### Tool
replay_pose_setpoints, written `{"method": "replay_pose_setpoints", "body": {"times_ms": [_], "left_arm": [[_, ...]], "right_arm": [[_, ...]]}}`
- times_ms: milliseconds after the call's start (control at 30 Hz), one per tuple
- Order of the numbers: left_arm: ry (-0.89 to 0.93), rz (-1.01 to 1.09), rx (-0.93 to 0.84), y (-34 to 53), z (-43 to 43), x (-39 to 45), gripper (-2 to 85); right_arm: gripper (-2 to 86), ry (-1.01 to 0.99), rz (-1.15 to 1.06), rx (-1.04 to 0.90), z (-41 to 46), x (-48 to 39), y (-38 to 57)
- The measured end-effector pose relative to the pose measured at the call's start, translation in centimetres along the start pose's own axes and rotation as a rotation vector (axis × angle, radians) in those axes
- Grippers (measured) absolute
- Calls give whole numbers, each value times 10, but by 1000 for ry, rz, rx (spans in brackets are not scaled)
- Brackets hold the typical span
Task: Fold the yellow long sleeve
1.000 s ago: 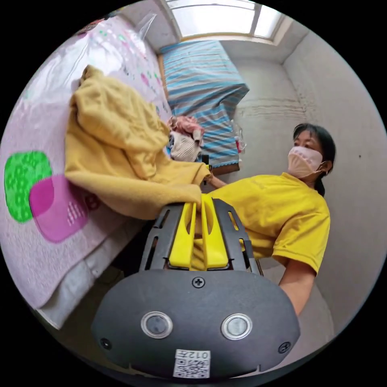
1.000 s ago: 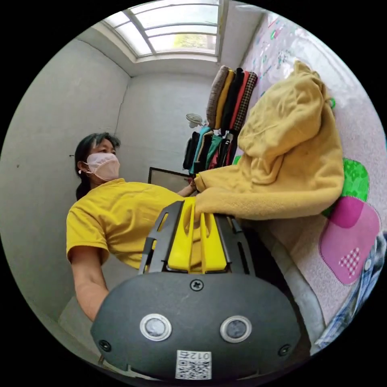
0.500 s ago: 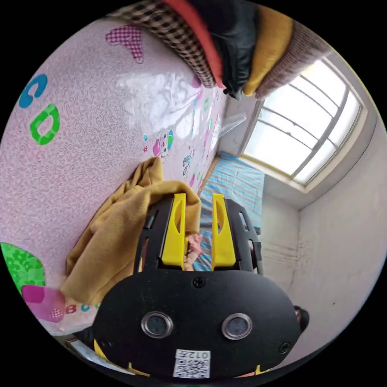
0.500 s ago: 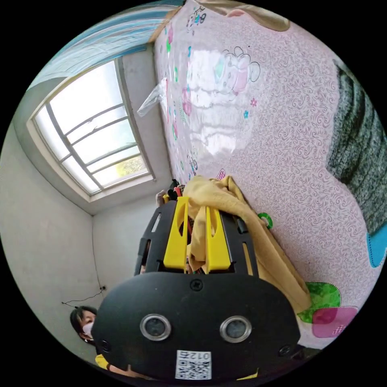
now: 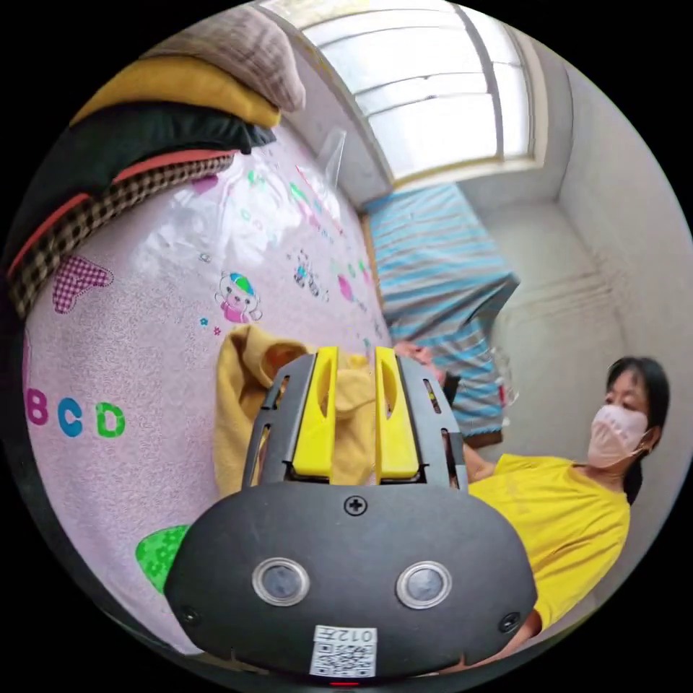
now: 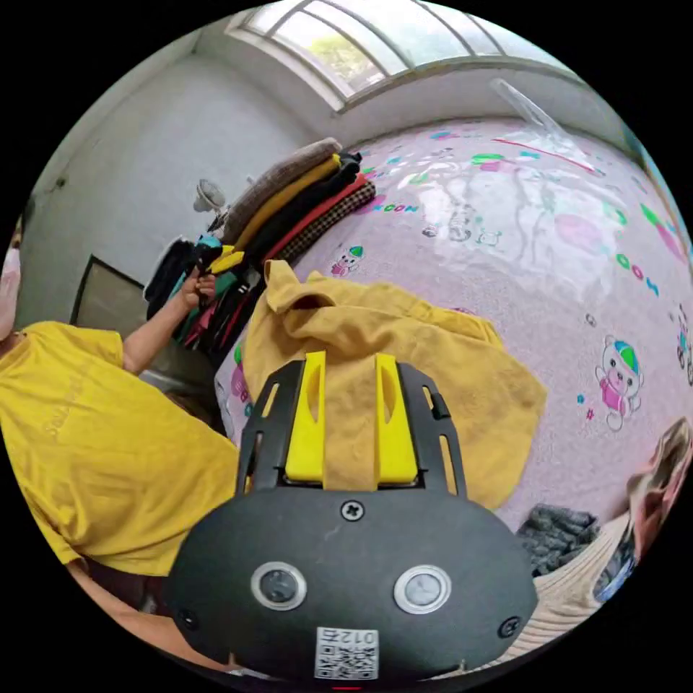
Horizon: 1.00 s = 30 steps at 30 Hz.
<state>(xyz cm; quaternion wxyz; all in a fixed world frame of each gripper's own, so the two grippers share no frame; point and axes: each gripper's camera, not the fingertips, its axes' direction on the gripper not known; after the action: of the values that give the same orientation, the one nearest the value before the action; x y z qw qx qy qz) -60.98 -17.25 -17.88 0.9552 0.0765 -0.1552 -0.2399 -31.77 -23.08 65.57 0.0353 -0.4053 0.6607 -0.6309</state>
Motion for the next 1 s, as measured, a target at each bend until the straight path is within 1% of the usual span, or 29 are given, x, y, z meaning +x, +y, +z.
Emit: {"method": "replay_pose_setpoints", "body": {"times_ms": [33, 67, 100, 167, 200, 233, 267, 300, 333, 367, 400, 433, 467, 533, 600, 667, 700, 767, 800, 867, 900, 967, 1000], "left_arm": [[-68, 38, -91, 3, 29, 14, 52], [-89, 94, -173, 9, 59, 28, 41], [-80, 127, -216, 13, 75, 35, 36], [23, 249, -435, 32, 145, 51, 19], [40, 260, -505, 37, 165, 51, 17], [42, 263, -651, 48, 206, 45, 14], [-16, 244, -756, 54, 247, 31, 13], [-58, 232, -786, 54, 265, 23, 12], [-153, 214, -797, 48, 294, 6, 13], [-258, 202, -701, 32, 308, -6, 14], [-289, 199, -622, 24, 309, -9, 14], [-310, 190, -443, 9, 302, -11, 13], [-286, 185, -276, 2, 291, -10, 15], [-257, 216, -169, 2, 285, -6, 20], [-295, 292, -237, 11, 301, -1, 31], [-363, 419, -422, 35, 348, 1, 53], [-381, 463, -463, 43, 362, 2, 60], [-468, 646, -609, 77, 419, 10, 88], [-480, 689, -641, 84, 434, 12, 95], [-472, 851, -771, 110, 492, 23, 111], [-467, 885, -806, 116, 506, 25, 113], [-432, 999, -948, 136, 559, 27, 113], [-427, 1022, -987, 141, 571, 26, 107]], "right_arm": [[111, 73, -117, -58, 20, -24, -27], [118, 139, -216, -104, 40, -45, -51], [119, 157, -261, -126, 50, -54, -62], [120, 180, -418, -253, 90, -82, -101], [120, 187, -452, -288, 100, -88, -109], [113, 204, -521, -351, 119, -98, -123], [107, 223, -574, -415, 138, -104, -136], [104, 247, -584, -436, 147, -104, -144], [101, 286, -559, -419, 157, -100, -162], [103, 285, -437, -342, 157, -86, -186], [102, 263, -353, -315, 154, -76, -197], [102, 202, -193, -260, 147, -55, -214], [92, 160, -115, -156, 132, -43, -220], [88, 172, -117, -79, 114, -40, -220], [97, 189, -163, -136, 110, -39, -218], [121, 103, -236, -260, 117, -36, -214], [127, 83, -252, -293, 120, -35, -214], [148, 66, -321, -380, 129, -36, -216], [152, 66, -335, -396, 132, -36, -218], [160, 40, -371, -471, 141, -34, -230], [159, 31, -377, -490, 143, -33, -233], [139, -16, -398, -557, 151, -29, -245], [122, -33, -399, -575, 153, -27, -248]]}}
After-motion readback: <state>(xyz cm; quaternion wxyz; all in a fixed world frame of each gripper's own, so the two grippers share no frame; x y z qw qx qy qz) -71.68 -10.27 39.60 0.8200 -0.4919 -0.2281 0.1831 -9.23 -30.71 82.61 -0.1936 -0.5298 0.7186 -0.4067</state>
